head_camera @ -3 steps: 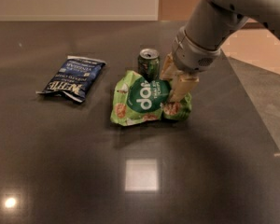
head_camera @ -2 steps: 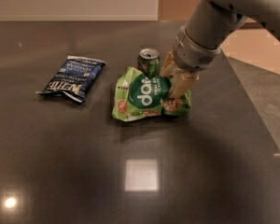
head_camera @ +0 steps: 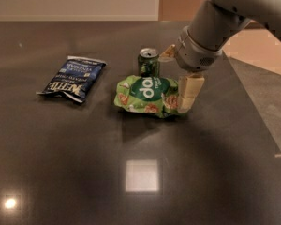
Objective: Move green rice chip bag near green can
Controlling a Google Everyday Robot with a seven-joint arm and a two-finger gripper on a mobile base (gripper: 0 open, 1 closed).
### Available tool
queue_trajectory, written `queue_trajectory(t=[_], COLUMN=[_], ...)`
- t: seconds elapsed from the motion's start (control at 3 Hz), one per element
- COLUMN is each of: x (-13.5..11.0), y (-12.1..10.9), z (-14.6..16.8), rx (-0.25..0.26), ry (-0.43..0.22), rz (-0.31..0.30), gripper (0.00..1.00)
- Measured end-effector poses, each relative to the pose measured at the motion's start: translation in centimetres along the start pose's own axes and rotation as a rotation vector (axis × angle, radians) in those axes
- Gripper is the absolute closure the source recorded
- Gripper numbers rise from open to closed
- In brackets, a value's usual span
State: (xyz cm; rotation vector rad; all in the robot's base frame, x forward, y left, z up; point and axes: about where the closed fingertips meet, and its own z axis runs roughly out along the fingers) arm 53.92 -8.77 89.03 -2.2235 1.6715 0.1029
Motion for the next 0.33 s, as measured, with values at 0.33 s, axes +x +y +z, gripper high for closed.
queue_trajectory(t=[0.33], x=[0.0], y=[0.0], z=[0.0], rx=[0.0], ry=[0.0], rz=[0.0], gripper=[0.0])
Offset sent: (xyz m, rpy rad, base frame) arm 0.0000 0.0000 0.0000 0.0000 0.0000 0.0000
